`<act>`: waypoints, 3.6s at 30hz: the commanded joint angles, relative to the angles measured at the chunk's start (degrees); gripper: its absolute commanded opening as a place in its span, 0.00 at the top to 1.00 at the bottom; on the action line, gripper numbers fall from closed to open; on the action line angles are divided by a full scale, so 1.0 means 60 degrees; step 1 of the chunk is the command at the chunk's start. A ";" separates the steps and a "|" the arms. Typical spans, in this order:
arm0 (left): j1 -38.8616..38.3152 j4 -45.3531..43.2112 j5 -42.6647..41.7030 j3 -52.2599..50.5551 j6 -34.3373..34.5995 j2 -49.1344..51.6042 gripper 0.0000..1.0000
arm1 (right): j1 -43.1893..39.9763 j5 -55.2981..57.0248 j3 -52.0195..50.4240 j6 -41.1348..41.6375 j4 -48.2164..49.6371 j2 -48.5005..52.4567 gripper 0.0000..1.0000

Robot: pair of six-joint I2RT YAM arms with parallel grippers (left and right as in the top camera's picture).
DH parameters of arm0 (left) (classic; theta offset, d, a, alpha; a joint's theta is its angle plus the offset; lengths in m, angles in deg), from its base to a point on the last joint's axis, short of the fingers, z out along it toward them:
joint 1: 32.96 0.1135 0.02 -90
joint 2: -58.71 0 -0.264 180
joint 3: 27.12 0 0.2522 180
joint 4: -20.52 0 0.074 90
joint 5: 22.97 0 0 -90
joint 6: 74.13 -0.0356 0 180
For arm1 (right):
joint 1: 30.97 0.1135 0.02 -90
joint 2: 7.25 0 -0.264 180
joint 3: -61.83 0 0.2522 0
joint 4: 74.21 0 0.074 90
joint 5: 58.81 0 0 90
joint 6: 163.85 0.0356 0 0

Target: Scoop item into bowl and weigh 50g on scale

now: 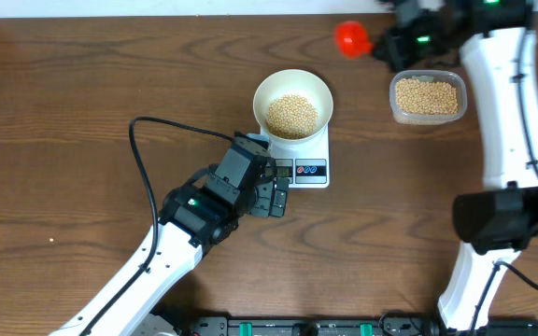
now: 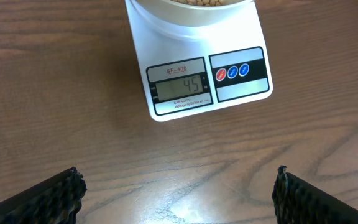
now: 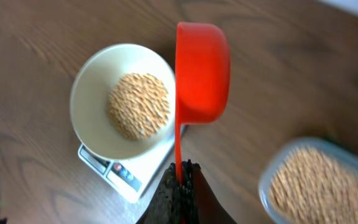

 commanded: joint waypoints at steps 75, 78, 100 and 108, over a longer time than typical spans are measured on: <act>-0.0004 0.0029 0.0117 -0.0080 0.0011 -0.0007 0.02 | -0.4109 -0.2095 -0.3927 0.1042 0.1424 0.0138 0.99; -0.0004 0.0029 0.0117 -0.0080 0.0007 -0.0007 0.02 | -0.4266 -0.2812 -0.3927 0.0681 0.1271 0.0138 0.99; -0.0004 0.0029 0.0117 -0.0080 0.0007 -0.0007 0.02 | -0.3042 -0.6430 -0.3927 0.0335 0.1643 0.0138 0.99; -0.0004 0.0029 0.0117 -0.0080 0.0011 -0.0007 0.02 | -0.1610 -0.6339 -0.3752 0.0994 0.2182 0.0138 0.99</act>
